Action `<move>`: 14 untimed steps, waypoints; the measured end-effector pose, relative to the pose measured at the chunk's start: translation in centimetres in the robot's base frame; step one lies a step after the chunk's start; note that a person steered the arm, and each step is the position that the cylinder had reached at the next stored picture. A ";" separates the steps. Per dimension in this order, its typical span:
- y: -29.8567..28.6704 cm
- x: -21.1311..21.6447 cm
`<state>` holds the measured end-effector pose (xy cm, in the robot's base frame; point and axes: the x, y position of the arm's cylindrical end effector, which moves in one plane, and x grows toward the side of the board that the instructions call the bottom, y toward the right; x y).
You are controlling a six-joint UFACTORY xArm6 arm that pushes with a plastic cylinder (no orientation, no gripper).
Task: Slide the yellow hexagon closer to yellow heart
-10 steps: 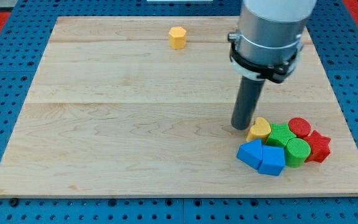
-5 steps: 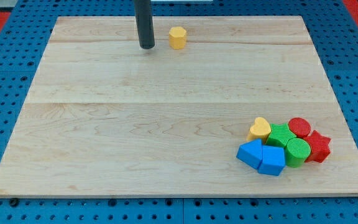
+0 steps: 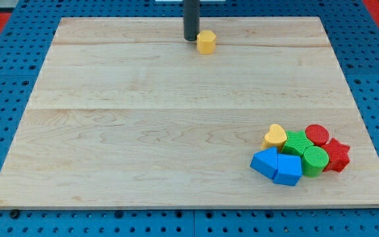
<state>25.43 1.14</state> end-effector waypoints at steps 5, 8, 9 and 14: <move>10.1 3.2; 13.4 10.8; 13.4 14.0; 8.7 17.8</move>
<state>43.20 9.88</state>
